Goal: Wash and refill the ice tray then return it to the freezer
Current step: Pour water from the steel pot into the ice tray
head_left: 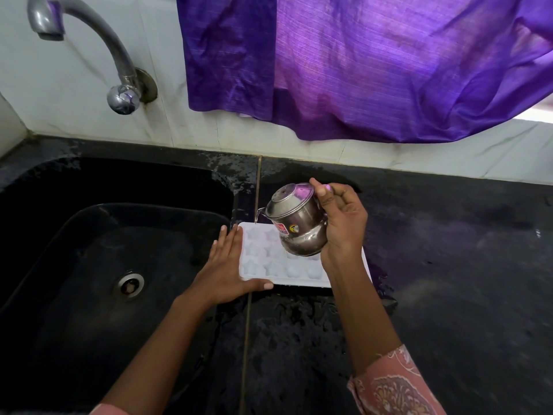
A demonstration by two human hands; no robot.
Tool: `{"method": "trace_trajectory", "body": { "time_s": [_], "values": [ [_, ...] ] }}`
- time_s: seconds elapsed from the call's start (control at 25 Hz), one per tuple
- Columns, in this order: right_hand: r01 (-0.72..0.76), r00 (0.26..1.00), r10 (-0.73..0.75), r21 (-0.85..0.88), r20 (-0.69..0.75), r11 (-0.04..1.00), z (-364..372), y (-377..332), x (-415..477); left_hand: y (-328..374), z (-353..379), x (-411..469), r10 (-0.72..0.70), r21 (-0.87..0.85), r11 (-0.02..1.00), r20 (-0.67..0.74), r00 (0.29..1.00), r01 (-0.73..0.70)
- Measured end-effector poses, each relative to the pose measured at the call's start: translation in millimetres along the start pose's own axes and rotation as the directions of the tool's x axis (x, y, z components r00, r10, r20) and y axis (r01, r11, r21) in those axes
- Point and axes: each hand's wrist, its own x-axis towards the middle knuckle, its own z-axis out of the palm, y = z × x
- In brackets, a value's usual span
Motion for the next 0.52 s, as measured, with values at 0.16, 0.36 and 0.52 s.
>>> {"method": "trace_trajectory", "body": {
  "time_s": [0.16, 0.36, 0.52],
  "values": [
    [0.003, 1.0, -0.003, 0.004, 0.004, 1.0, 0.7, -1.3, 0.1, 0.5, -0.4, 0.6, 0.016, -0.038, 0.999, 0.003, 1.0, -0.015],
    [0.009, 1.0, -0.009, -0.025, -0.013, 1.0, 0.0, -1.6, 0.4, -0.2, -0.6, 0.5, 0.007, -0.046, 0.999, -0.004, 1.0, -0.007],
    [-0.008, 0.999, 0.008, -0.018, -0.033, 1.0, -1.4, -1.1, 0.5, 0.5, -1.1, 0.3, 0.009, -0.045, 0.999, 0.0, 1.0, -0.009]
  ]
}}
